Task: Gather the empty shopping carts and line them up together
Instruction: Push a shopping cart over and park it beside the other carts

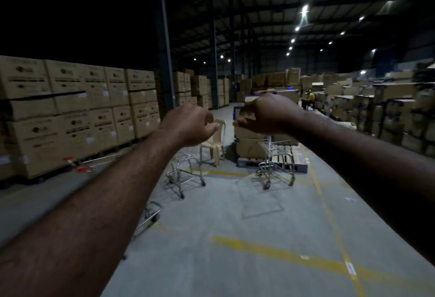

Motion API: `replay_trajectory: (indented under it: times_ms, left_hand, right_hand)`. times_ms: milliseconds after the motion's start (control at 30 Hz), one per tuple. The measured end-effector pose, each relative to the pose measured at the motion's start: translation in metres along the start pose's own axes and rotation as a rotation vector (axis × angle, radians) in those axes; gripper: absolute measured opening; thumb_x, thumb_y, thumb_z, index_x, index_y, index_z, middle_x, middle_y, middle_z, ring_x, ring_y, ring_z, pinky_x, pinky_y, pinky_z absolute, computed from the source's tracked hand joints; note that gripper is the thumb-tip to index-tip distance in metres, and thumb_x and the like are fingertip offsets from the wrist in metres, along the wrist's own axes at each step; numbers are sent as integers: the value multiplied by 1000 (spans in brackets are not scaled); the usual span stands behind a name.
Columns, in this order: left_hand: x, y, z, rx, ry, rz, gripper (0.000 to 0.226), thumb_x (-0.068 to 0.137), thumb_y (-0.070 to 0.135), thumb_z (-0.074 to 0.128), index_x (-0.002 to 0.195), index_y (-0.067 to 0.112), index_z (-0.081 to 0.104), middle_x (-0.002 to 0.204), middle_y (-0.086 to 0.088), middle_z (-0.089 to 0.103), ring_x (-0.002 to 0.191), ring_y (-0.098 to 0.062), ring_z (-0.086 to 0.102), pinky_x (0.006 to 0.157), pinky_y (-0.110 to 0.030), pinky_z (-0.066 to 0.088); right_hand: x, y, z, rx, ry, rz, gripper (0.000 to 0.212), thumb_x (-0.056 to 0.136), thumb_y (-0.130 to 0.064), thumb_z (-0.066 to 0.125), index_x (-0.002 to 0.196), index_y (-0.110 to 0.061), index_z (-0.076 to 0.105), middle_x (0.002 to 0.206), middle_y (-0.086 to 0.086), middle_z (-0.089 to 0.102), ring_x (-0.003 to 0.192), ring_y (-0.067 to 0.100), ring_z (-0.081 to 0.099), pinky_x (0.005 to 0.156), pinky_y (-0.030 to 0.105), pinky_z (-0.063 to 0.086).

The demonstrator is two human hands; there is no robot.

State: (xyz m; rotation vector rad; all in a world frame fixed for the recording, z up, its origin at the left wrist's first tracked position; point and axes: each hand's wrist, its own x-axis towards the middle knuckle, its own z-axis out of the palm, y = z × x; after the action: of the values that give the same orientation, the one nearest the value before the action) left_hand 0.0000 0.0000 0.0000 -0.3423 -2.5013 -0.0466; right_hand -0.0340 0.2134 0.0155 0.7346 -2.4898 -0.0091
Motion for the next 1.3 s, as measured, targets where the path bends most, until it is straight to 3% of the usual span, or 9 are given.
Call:
replay_trajectory:
  times_ms: [167,300,367,500,700,833,967,1133,1300]
  left_hand:
    - [79,34,75,4,-93,18,33,100,48,56,115,22,71,100,5,70,72,-3,52,54,-24,34]
    - [155,58,132,-14,-166,23,32,99,47,58,109,21,73,95,4,71,83,-11,64,68,-33,55]
    - [191,69,161,-37,-166,33,29,99,45,59,107,21,73,94,3,71,82,-12,65,74,-37,58]
    - [255,85,216,-78,-213,53,26,98,43,61,104,21,74,92,4,71,81,-10,64,74,-37,58]
    - [350,91,306,-112,-238,93,27,97,45,61,102,22,75,89,6,70,78,-8,63,62,-29,49]
    - [417,82,379,-152,-268,107,28,97,45,62,101,20,74,88,4,71,79,-10,66,72,-37,60]
    - [496,65,452,-203,-272,132,27,97,44,61,99,21,73,89,2,72,80,-13,66,73,-38,59]
    - [599,50,538,-262,-330,179,26,99,40,60,100,18,75,91,1,73,75,-9,64,55,-26,42]
    - [687,51,615,-270,-385,238,29,99,41,60,104,17,77,94,1,74,72,-6,62,53,-24,37]
  right_hand:
    - [24,84,55,16,-85,3,46,96,-57,51,123,-23,65,114,-1,71,99,15,66,83,37,58]
    - [52,158,95,28,-179,4,39,97,-53,54,121,-24,65,110,-2,70,92,12,63,73,27,52]
    - [66,194,116,16,-218,-10,35,98,-50,54,119,-24,66,109,-4,69,88,9,58,69,23,45]
    - [92,260,157,50,-264,6,35,98,-49,55,122,-25,66,106,-8,68,87,8,57,66,20,42]
    - [140,345,226,22,-307,58,36,97,-49,59,121,-24,68,111,-2,72,97,14,66,77,27,54]
    - [186,403,281,-29,-315,97,41,96,-52,59,125,-24,66,115,-2,71,100,16,66,84,35,58]
    - [245,464,332,-69,-318,150,47,96,-53,58,137,-28,58,128,-2,67,110,18,64,90,37,56]
    - [317,544,393,-71,-330,212,47,96,-52,58,138,-30,56,126,0,67,107,20,63,84,28,49]
    - [372,619,458,-64,-383,272,55,95,-56,58,142,-26,54,134,0,64,117,22,62,94,36,52]
